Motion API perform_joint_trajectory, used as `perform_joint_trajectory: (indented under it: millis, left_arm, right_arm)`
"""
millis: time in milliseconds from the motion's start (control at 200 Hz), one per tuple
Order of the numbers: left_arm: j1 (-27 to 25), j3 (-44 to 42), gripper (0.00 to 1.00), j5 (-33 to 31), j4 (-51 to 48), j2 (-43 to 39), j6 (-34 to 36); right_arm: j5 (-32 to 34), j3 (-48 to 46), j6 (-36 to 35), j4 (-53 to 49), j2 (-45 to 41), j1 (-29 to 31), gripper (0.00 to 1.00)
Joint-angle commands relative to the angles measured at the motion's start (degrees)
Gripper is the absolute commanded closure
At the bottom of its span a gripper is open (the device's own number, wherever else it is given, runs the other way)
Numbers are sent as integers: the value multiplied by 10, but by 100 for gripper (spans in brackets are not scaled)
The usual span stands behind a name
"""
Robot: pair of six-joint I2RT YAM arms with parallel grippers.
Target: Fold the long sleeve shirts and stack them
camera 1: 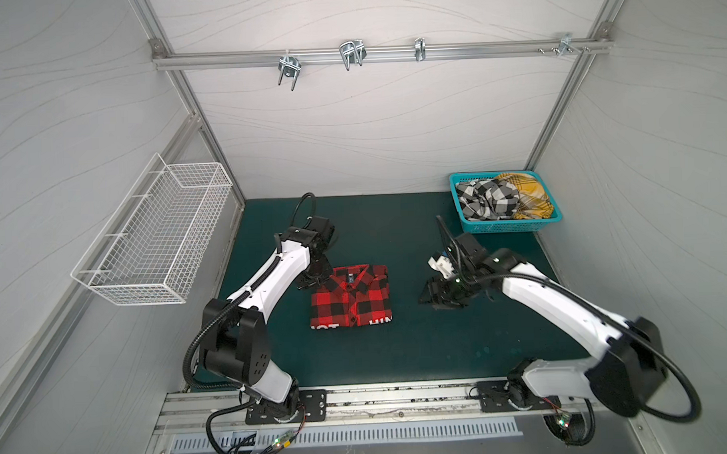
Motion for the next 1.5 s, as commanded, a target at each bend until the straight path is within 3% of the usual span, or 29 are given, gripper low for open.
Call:
perform_joint_trajectory:
  millis: [0, 215, 370, 490, 705, 770, 840, 915, 985, 1055, 1251, 1496]
  left_arm:
    - [36, -19, 75, 72, 82, 27, 52]
    - [54, 5, 86, 119, 129, 126, 72]
    - [53, 10, 88, 148, 154, 158, 64]
    - [41, -6, 88, 166, 171, 165, 59]
    - [-26, -81, 88, 202, 222, 144, 11]
    - [-55, -96, 85, 215, 231, 130, -6]
    - [-72, -100, 71, 225, 233, 102, -20]
    - [-70, -81, 57, 214, 210, 62, -23]
    - [-63, -46, 50, 178, 171, 33, -7]
    - [-51, -18, 52, 166, 144, 18, 8]
    - [-52, -21, 74, 243, 164, 24, 4]
    - [-79, -13, 75, 334, 260, 77, -12]
  right_arm:
    - [14, 65, -22, 62, 105, 22, 40]
    - [52, 169, -15, 78, 288, 42, 42]
    - [64, 206, -5, 76, 353, 55, 57]
    - [71, 193, 5, 76, 349, 58, 74]
    - [110, 103, 21, 61, 267, 51, 90]
    - [134, 71, 23, 47, 233, 41, 89]
    - [155, 44, 16, 23, 194, 23, 83]
    - [176, 40, 0, -5, 155, 10, 72]
    - [195, 53, -12, -26, 119, 2, 56]
    - [182, 73, -33, -26, 111, -4, 48]
    - [145, 157, -64, -32, 201, 1, 45]
    - [147, 199, -60, -16, 287, -12, 52]
